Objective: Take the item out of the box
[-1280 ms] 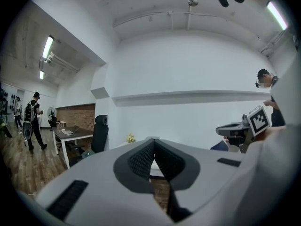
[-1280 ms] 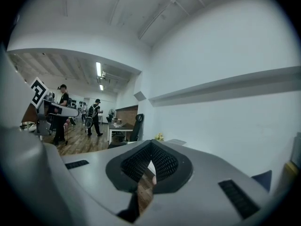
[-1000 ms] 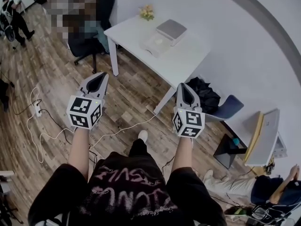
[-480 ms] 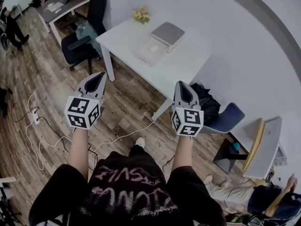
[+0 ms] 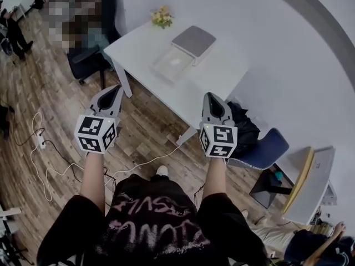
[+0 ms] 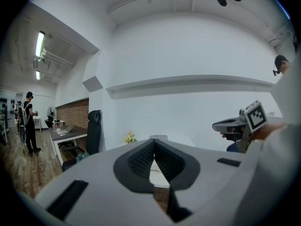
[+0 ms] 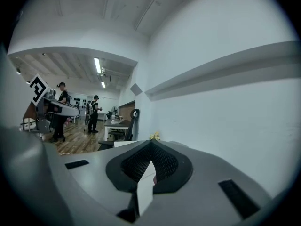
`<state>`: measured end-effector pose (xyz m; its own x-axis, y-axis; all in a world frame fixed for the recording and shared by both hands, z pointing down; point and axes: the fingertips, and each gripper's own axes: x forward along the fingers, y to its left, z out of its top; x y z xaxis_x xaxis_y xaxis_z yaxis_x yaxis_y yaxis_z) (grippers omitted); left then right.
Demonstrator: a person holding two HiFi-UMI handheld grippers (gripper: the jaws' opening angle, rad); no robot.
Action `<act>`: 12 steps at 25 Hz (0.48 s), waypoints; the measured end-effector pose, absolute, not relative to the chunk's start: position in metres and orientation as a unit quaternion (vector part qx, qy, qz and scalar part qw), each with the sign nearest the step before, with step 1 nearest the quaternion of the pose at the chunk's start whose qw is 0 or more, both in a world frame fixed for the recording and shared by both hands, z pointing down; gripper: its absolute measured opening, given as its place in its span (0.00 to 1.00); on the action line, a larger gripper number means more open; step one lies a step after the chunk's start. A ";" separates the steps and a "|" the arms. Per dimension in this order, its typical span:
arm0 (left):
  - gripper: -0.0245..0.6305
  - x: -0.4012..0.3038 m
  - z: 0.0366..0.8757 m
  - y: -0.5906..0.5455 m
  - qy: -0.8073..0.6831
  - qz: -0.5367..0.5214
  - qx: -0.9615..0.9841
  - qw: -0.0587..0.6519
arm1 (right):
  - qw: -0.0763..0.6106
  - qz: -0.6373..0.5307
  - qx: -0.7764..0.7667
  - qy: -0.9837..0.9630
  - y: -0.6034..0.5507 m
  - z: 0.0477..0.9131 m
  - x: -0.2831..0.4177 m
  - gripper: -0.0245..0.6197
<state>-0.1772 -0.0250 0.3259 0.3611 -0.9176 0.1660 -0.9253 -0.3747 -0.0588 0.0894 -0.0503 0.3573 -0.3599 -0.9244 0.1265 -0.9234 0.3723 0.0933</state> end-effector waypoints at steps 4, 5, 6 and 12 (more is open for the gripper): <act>0.04 -0.168 0.328 -0.043 -0.561 0.093 0.822 0.020 | 0.074 0.003 0.558 -0.827 -0.071 0.360 0.097 0.05; 0.04 -0.166 0.328 -0.048 -0.561 0.093 0.822 0.020 | 0.071 0.004 0.558 -0.827 -0.075 0.360 0.099 0.05; 0.04 -0.164 0.327 -0.051 -0.561 0.093 0.822 0.020 | 0.070 0.004 0.558 -0.827 -0.079 0.360 0.101 0.05; 0.04 -0.156 0.326 -0.069 -0.560 0.094 0.823 0.020 | 0.069 0.004 0.559 -0.826 -0.099 0.359 0.113 0.05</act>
